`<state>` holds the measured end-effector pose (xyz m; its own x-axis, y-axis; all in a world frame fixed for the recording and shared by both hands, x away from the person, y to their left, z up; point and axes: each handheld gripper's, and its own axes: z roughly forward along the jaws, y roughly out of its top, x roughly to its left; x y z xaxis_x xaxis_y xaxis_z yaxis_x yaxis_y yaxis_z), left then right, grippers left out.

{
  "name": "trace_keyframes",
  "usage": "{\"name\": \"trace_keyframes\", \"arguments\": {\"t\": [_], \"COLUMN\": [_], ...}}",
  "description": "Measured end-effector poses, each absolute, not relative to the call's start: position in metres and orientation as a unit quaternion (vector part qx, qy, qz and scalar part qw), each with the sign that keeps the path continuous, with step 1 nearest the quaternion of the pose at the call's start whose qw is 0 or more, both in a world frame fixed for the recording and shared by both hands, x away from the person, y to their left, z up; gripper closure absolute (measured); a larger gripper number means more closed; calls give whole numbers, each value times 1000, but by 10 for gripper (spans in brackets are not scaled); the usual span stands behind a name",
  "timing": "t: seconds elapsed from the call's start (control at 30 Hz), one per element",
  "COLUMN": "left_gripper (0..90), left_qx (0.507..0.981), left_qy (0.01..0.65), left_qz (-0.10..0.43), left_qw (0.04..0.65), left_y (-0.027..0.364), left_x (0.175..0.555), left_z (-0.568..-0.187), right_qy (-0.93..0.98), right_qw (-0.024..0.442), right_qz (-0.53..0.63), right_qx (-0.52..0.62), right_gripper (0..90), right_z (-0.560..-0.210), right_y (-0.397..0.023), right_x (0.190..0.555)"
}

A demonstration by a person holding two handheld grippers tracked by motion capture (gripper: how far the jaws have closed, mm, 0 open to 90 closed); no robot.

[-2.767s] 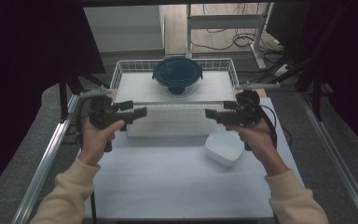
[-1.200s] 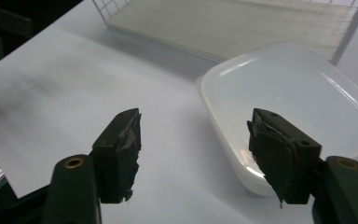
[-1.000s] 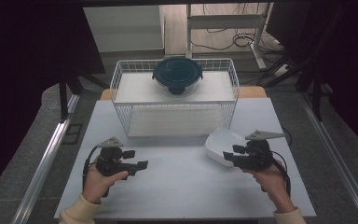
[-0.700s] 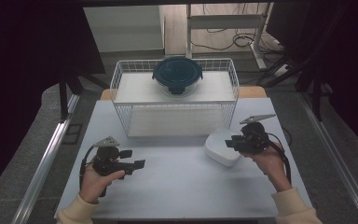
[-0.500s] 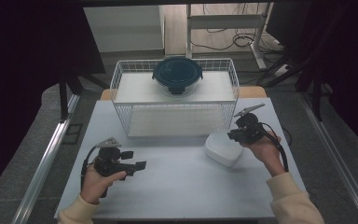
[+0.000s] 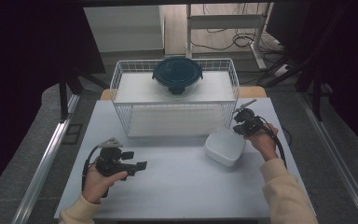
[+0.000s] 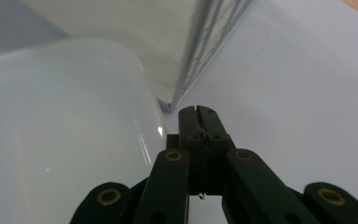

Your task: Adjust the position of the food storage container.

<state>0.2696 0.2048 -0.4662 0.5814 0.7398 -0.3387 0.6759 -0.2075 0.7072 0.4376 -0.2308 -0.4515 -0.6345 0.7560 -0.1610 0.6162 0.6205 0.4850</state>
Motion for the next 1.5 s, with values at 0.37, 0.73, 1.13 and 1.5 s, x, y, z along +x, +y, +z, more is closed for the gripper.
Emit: {"name": "trace_keyframes", "arguments": {"t": [0.37,0.73,1.13,1.5], "left_gripper": [230,232,232,233], "left_qx": [773,768,769,768], "left_qy": [460,463,465,466], "left_qz": [26,13,12,10], "left_qw": [436,442,439,440], "left_y": [205,206,206,208], "left_x": [271,271,272,272], "left_z": [-469,-469,-471,-472], "right_qy": [910,922,929,944], "right_qw": [157,145,119,92], "right_qz": [203,219,244,251], "right_qx": [327,285,254,195], "right_gripper": [894,894,894,894], "right_z": [-455,-457,-461,-464], "right_y": [-205,-193,-166,-122], "right_x": [417,410,400,381]}}
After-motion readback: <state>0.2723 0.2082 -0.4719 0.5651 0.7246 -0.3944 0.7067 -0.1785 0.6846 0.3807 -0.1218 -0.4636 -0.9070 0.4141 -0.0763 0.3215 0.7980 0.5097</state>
